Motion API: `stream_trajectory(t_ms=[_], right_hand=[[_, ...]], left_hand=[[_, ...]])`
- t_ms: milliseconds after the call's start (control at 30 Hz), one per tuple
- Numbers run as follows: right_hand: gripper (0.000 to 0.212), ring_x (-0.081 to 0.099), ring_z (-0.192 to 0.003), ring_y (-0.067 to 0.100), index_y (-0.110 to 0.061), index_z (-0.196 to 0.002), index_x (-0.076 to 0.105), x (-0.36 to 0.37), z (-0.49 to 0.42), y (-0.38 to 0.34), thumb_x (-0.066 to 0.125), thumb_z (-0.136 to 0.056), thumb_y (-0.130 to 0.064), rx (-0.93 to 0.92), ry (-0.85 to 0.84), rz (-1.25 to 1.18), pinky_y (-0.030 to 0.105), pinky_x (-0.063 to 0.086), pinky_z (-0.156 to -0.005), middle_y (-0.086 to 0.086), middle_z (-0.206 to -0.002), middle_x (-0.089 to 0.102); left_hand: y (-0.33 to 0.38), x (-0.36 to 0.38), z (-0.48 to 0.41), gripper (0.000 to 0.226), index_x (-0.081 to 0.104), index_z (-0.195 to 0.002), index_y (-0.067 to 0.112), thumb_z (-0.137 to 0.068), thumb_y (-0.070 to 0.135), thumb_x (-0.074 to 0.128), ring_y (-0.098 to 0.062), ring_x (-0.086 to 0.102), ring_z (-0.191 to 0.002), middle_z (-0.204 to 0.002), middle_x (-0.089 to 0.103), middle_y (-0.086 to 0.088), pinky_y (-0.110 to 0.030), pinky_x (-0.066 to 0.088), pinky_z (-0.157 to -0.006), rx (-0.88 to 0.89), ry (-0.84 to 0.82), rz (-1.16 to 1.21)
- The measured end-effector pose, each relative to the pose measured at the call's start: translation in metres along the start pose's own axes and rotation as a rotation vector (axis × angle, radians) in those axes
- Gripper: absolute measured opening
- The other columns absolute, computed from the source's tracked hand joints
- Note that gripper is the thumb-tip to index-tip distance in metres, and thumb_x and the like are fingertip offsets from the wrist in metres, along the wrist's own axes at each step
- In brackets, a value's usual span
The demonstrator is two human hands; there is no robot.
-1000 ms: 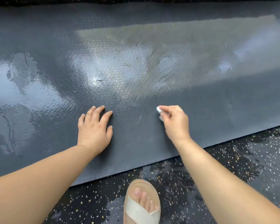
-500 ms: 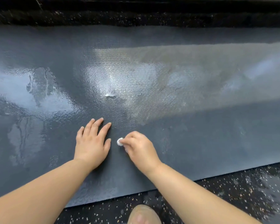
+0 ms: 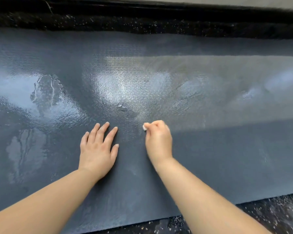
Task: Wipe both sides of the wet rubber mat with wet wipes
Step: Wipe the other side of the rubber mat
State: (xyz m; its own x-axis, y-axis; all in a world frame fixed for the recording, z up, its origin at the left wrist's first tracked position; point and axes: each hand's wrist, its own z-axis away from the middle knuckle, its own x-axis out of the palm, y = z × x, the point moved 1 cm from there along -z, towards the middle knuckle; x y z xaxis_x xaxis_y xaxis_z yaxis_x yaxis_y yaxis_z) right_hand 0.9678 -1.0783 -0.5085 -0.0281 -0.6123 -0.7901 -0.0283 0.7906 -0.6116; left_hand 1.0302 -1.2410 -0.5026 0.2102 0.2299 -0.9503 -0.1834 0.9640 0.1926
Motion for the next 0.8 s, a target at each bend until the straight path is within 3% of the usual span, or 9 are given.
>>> stream_trajectory(t_ms=[100,167,300,400,433,467,533,700,800], right_hand=[[0.012,0.058,-0.079,0.033,-0.006,-0.088,0.072,0.014,0.035,-0.033,0.062,-0.082,-0.005,-0.301,-0.221,-0.06,0.035,0.05,-0.073,0.013,-0.086,0.063],[0.013,0.061,-0.079,0.031,-0.006,-0.087,0.074,-0.003,0.018,-0.024,0.064,-0.079,-0.001,-0.326,-0.208,-0.112,0.036,0.05,-0.074,0.013,-0.084,0.066],[0.016,0.062,-0.093,0.03,-0.006,-0.098,0.072,-0.064,-0.041,0.049,0.064,-0.084,-0.005,0.048,0.157,0.01,0.022,0.038,-0.084,0.016,-0.096,0.067],[0.023,0.056,-0.102,0.027,-0.016,-0.11,0.069,-0.095,-0.056,0.106,0.055,-0.092,-0.013,0.356,0.167,0.134,0.023,0.036,-0.088,0.012,-0.11,0.06],[0.021,0.055,-0.098,0.027,0.0,-0.103,0.066,-0.094,-0.052,0.11,0.053,-0.091,-0.011,0.401,0.157,0.137,0.023,0.036,-0.084,0.011,-0.106,0.058],[0.014,0.054,-0.094,0.027,0.001,-0.087,0.06,-0.089,-0.043,0.103,0.051,-0.091,-0.009,0.402,0.139,0.139,0.022,0.035,-0.081,0.01,-0.102,0.057],[0.019,0.055,-0.094,0.029,-0.005,-0.096,0.071,-0.065,-0.012,0.075,0.053,-0.09,-0.005,0.275,0.093,0.142,0.024,0.038,-0.083,0.01,-0.101,0.059],[0.011,0.055,-0.063,0.029,-0.013,-0.079,0.073,-0.009,0.095,-0.011,0.065,-0.081,-0.006,-0.284,-0.165,-0.018,0.029,0.051,-0.063,0.005,-0.078,0.062],[0.015,0.057,-0.067,0.028,-0.013,-0.08,0.072,-0.023,0.082,-0.001,0.064,-0.076,-0.001,-0.4,-0.223,-0.101,0.034,0.051,-0.063,0.005,-0.074,0.062]], left_hand=[[0.001,0.001,0.003,0.068,0.041,-0.142,0.021,-0.084,0.049,0.017,-0.027,0.021,-0.143,-0.152,0.031,-0.006,-0.044,0.01,-0.115,0.013,0.021,0.033],[-0.001,0.002,0.004,0.07,0.044,-0.14,0.019,-0.083,0.049,0.016,-0.029,0.025,-0.142,-0.15,0.035,-0.008,-0.046,0.013,-0.114,0.028,0.028,0.043],[-0.002,0.005,0.005,0.059,0.044,-0.14,0.019,-0.086,0.039,0.034,-0.029,0.023,-0.142,-0.151,0.034,-0.008,-0.045,0.01,-0.115,0.008,0.039,0.065],[0.0,0.008,0.006,0.058,0.046,-0.139,0.017,-0.086,0.036,0.037,-0.032,0.025,-0.141,-0.149,0.036,-0.01,-0.048,0.012,-0.114,0.011,0.067,0.076],[0.001,0.009,0.006,0.057,0.046,-0.139,0.016,-0.086,0.035,0.038,-0.033,0.025,-0.141,-0.149,0.036,-0.011,-0.049,0.011,-0.114,0.006,0.076,0.083],[0.002,0.01,0.006,0.057,0.046,-0.139,0.015,-0.086,0.034,0.038,-0.033,0.024,-0.141,-0.15,0.035,-0.011,-0.049,0.01,-0.114,-0.003,0.084,0.091],[0.004,0.012,0.005,0.051,0.043,-0.141,0.016,-0.092,0.03,0.041,-0.031,0.019,-0.143,-0.152,0.031,-0.01,-0.047,0.005,-0.115,-0.027,0.092,0.102],[0.009,0.013,0.003,0.055,0.035,-0.145,0.019,-0.093,0.025,0.05,-0.026,0.008,-0.145,-0.156,0.02,-0.006,-0.043,-0.004,-0.115,-0.065,0.079,0.101],[0.007,0.011,0.004,0.055,0.034,-0.146,0.021,-0.093,0.028,0.049,-0.025,0.007,-0.145,-0.157,0.019,-0.005,-0.041,-0.005,-0.115,-0.057,0.074,0.09]])
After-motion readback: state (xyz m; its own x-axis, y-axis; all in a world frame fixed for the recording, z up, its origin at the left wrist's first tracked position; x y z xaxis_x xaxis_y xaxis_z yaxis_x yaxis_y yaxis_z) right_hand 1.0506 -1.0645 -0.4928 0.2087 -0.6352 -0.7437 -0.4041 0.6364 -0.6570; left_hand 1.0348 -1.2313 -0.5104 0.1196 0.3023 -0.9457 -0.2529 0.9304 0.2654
